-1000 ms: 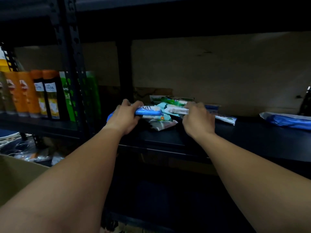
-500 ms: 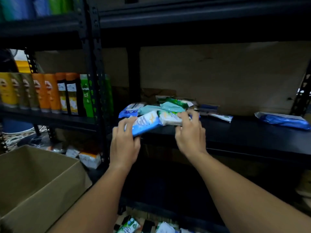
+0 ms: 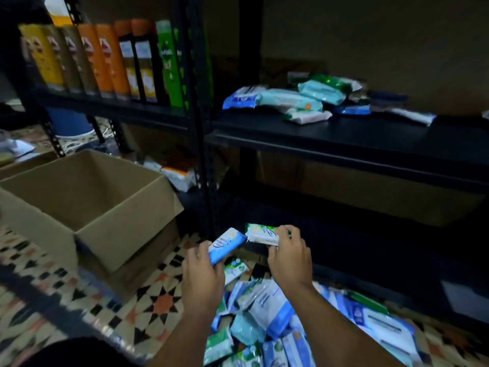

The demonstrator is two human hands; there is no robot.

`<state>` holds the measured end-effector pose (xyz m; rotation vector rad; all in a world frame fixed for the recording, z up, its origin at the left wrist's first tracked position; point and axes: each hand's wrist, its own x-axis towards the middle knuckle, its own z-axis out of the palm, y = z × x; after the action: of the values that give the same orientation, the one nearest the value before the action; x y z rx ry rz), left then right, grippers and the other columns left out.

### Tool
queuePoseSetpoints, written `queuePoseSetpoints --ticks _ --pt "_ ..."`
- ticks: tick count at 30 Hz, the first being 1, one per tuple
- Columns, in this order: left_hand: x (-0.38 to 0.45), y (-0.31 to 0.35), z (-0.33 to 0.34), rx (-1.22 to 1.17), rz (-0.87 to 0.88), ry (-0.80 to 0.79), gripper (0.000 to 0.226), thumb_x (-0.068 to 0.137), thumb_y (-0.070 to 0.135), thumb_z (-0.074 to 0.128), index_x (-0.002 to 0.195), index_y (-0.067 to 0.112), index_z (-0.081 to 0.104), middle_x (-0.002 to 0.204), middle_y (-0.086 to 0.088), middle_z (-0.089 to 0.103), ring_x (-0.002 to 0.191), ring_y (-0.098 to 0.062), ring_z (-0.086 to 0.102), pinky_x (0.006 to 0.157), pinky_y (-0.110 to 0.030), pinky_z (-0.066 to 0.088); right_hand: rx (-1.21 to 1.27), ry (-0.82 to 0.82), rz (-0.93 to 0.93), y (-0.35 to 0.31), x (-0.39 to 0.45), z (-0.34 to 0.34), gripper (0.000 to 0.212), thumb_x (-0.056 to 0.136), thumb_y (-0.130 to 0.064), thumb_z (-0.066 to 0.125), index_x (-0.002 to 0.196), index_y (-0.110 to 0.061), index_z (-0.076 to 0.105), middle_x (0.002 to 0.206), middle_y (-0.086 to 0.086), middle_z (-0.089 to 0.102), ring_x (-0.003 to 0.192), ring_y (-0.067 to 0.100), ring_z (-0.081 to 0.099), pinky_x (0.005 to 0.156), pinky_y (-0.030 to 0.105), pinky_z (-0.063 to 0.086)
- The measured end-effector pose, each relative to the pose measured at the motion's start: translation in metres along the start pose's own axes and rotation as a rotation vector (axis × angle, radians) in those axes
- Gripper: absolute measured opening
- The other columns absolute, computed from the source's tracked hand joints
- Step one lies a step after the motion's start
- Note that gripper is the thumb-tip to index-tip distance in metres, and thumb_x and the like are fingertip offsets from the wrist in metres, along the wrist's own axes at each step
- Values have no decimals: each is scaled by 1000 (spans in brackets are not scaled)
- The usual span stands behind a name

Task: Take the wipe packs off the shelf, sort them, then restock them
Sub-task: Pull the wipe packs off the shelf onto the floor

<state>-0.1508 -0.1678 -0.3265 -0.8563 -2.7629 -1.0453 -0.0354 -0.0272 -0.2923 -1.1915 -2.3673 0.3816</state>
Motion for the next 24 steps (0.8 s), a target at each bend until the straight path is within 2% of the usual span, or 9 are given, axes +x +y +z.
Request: queuePoseSetpoints --ticks 4,7,10,13,16,17,19,21,24 --pt "-21 -26 17 27 -195 -112 50 98 29 58 144 18 41 130 -12 47 116 -32 47 88 -41 47 -106 -199 34 8 -22 34 40 99 -29 55 137 -22 47 143 4 40 115 32 54 95 41 46" --pt "-33 -40 25 29 -257 -149 49 98 32 58 142 16 43 127 -11 46 116 -33 49 88 -45 51 -102 -268 47 6 -37 52 41 98 -29 56 137 -21 48 140 6 42 114 32 55 91 40 48" --pt "-38 -48 26 38 -303 -163 47 98 32 58 140 15 44 133 -11 45 115 -33 51 84 -41 49 -89 -332 49 4 -47 63 39 99 -31 55 137 -22 48 138 6 41 107 32 58 84 39 48" --pt "-42 -53 27 13 -296 -168 48 98 34 59 141 17 43 131 -10 45 113 -30 52 87 -40 49 -28 -399 34 4 -54 69 38 98 -35 57 132 -21 51 132 4 43 99 32 61 77 37 49" --pt "-44 -55 32 -35 -298 -266 47 100 40 55 139 19 44 129 -10 49 110 -27 53 91 -41 51 41 -498 8 8 -61 72 46 91 -52 62 129 -27 53 135 1 46 105 28 61 82 36 52" --pt "-44 -56 34 -31 -304 -341 49 100 44 52 142 20 43 135 -12 48 117 -31 51 98 -46 49 46 -523 2 10 -63 73 54 89 -62 60 132 -31 51 141 1 45 113 28 60 88 38 51" --pt "-45 -61 38 12 -333 -489 60 101 47 46 154 24 31 160 -13 27 145 -43 25 117 -58 30 1 -558 29 14 -64 72 71 86 -79 47 141 -35 43 152 3 39 127 31 53 101 45 44" --pt "-42 -62 35 25 -326 -523 64 103 39 44 160 26 18 168 -3 11 154 -38 0 121 -62 14 -37 -524 69 20 -61 70 79 84 -87 30 143 -34 39 150 4 42 127 34 52 105 52 40" --pt "-30 -55 26 47 -245 -509 65 102 26 47 160 29 18 167 2 16 154 -31 0 118 -64 12 -28 -401 86 31 -47 63 94 73 -93 9 138 -33 41 138 4 52 126 33 49 104 58 38"
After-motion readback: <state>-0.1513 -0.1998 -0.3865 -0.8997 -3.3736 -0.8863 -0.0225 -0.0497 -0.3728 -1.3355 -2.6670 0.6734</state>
